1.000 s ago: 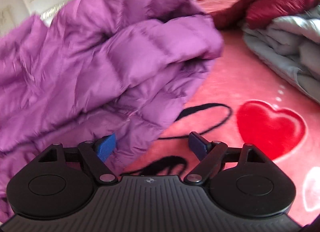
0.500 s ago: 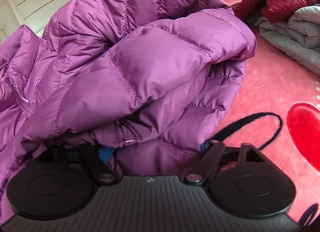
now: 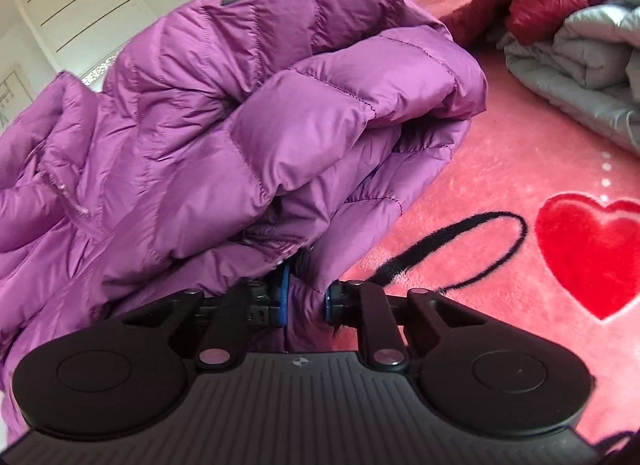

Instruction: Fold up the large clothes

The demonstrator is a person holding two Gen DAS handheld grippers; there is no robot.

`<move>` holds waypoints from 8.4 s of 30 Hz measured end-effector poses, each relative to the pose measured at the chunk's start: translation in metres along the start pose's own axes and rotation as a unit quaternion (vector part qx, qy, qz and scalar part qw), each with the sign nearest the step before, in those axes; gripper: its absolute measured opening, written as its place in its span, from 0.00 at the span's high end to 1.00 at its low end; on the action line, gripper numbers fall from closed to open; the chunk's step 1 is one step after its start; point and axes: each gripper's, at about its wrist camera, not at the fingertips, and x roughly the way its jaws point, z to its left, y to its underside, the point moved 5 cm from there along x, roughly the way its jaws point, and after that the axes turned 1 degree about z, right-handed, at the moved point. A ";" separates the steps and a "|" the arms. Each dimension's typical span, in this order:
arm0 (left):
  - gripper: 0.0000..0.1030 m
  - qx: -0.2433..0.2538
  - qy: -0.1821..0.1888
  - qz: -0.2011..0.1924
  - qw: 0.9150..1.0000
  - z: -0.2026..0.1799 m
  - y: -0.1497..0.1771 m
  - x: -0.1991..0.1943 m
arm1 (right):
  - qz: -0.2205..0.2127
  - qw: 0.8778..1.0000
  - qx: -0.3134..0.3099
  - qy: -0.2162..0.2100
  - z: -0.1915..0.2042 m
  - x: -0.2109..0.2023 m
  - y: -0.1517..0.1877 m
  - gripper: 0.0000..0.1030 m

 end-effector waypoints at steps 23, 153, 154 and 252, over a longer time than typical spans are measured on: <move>0.84 -0.045 0.108 -0.089 0.989 -0.058 -0.033 -0.120 | -0.076 0.996 -0.001 0.039 -0.061 -0.182 -0.011 0.93; 0.90 0.170 -0.336 0.017 0.926 0.004 -0.125 -0.007 | -0.034 0.994 0.084 0.061 -0.202 -0.198 0.022 0.00; 0.90 0.167 -0.349 0.026 0.922 0.018 -0.122 -0.002 | -0.034 0.994 0.078 0.064 -0.201 -0.197 0.023 0.00; 0.87 -0.280 0.147 0.049 0.947 -0.024 0.069 -0.029 | 0.006 0.993 -0.115 0.031 -0.085 -0.022 -0.064 0.00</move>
